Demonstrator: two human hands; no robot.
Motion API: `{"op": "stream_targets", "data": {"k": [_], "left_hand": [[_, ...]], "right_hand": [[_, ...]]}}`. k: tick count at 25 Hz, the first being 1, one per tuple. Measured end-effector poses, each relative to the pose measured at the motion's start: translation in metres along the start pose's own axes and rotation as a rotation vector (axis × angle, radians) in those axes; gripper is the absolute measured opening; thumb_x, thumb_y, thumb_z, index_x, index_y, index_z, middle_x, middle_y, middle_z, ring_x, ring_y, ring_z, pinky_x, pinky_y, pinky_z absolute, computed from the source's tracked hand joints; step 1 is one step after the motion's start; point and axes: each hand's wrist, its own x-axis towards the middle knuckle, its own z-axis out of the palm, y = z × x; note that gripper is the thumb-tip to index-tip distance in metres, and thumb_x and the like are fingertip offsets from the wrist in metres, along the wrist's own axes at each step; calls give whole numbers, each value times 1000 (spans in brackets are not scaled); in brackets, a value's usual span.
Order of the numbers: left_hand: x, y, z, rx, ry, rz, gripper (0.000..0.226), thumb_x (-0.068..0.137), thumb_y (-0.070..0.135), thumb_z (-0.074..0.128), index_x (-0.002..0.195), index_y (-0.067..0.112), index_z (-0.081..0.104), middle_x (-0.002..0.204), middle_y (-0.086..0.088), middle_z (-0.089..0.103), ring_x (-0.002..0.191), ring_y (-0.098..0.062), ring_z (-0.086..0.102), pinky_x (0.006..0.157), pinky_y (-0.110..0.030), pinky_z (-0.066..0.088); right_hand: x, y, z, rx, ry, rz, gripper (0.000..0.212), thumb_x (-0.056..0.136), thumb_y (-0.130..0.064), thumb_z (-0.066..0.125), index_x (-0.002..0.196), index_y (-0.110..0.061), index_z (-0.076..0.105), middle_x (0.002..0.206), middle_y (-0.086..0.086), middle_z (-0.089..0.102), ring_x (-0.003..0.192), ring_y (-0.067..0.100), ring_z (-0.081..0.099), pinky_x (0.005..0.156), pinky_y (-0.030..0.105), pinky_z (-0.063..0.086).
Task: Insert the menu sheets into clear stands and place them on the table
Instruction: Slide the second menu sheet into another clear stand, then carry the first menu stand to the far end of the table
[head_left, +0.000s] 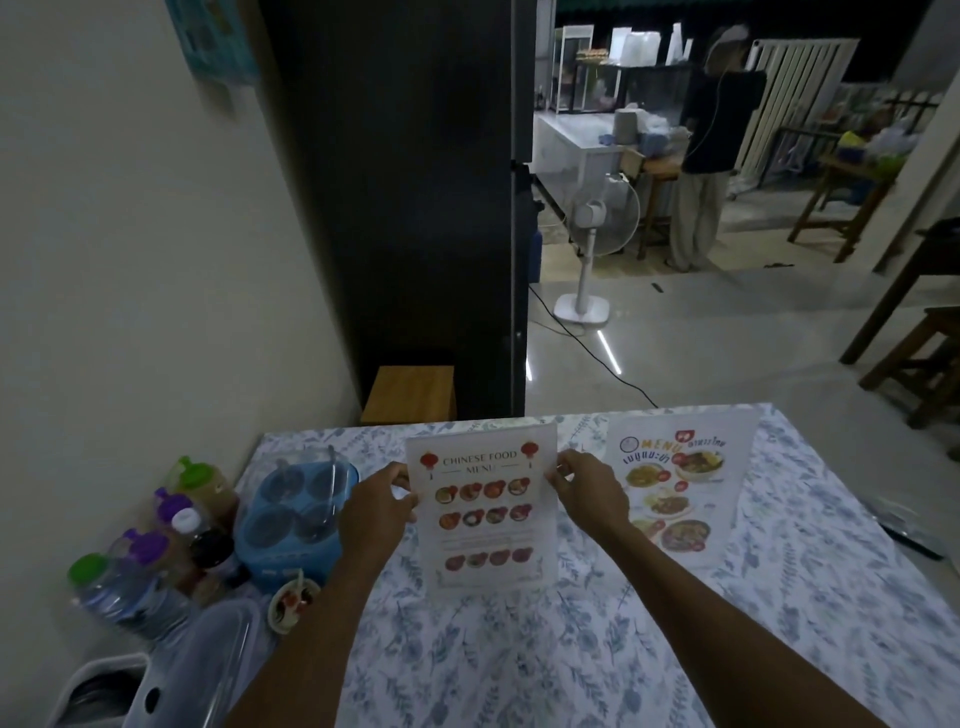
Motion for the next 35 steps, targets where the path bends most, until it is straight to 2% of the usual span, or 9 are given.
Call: {"op": "stream_targets", "data": {"k": [5, 8, 10, 13, 16, 22, 27, 30, 35], "left_hand": [[-6, 14, -6, 274, -104, -5, 6, 93, 22, 61, 95, 23, 56, 108, 0, 71, 94, -22, 69, 79, -35, 54], [-4, 19, -14, 237, -130, -28, 32, 90, 28, 66, 118, 18, 54, 122, -6, 65, 108, -28, 65, 91, -47, 54], [-9, 27, -20, 230, -102, -31, 50, 90, 31, 68, 132, 16, 45, 133, -9, 57, 115, -31, 62, 93, -49, 53], [-27, 41, -24, 278, -4, -8, 64, 90, 37, 67, 141, 15, 34, 139, -10, 47, 116, -34, 60, 86, -48, 53], [-47, 57, -20, 233, 36, 36, 63, 88, 38, 68, 136, 15, 35, 131, -11, 49, 110, -33, 62, 84, -49, 56], [-89, 106, 15, 172, -44, 109, 61, 92, 47, 60, 140, 17, 37, 136, -7, 53, 116, -28, 61, 91, -44, 53], [-108, 147, 70, 104, -167, 181, 56, 86, 52, 63, 130, 23, 42, 125, -5, 58, 99, -30, 65, 79, -46, 59], [-120, 167, 109, 136, -253, 238, 55, 86, 51, 65, 128, 20, 45, 127, -5, 59, 105, -28, 64, 80, -39, 53], [-119, 172, 160, 168, -309, 203, 59, 87, 52, 65, 130, 18, 45, 130, -6, 58, 111, -30, 62, 85, -43, 53]], "right_hand": [[-5, -1, -4, -56, 20, -24, 20, 95, -33, 55, 101, -17, 66, 104, 3, 68, 82, 17, 64, 67, 33, 54], [-12, 1, -8, -17, 37, -28, 27, 94, -34, 57, 115, -17, 64, 107, 2, 71, 87, 17, 67, 69, 31, 54], [-18, 3, -14, 28, 46, -5, 32, 94, -33, 59, 121, -17, 61, 107, 2, 73, 90, 17, 68, 74, 33, 56], [-31, 8, -25, 50, 68, -3, 32, 93, -33, 61, 120, -16, 60, 102, 4, 75, 86, 17, 70, 75, 35, 58], [-45, 14, -42, 46, 98, -9, 32, 93, -33, 61, 119, -16, 61, 100, 6, 76, 86, 18, 70, 76, 37, 59], [-80, 41, -87, 10, 165, 43, 27, 90, -34, 61, 113, -19, 65, 107, 5, 75, 87, 20, 71, 76, 38, 59], [-117, 82, -128, 60, 208, 158, 26, 90, -35, 64, 112, -23, 63, 101, 1, 76, 80, 16, 71, 69, 35, 59], [-135, 117, -148, 36, 211, 236, 28, 90, -35, 63, 115, -22, 62, 101, 0, 76, 84, 17, 70, 68, 30, 55], [-135, 176, -152, 6, 189, 344, 26, 90, -38, 61, 113, -25, 62, 101, -2, 76, 87, 18, 69, 73, 35, 58]]}}
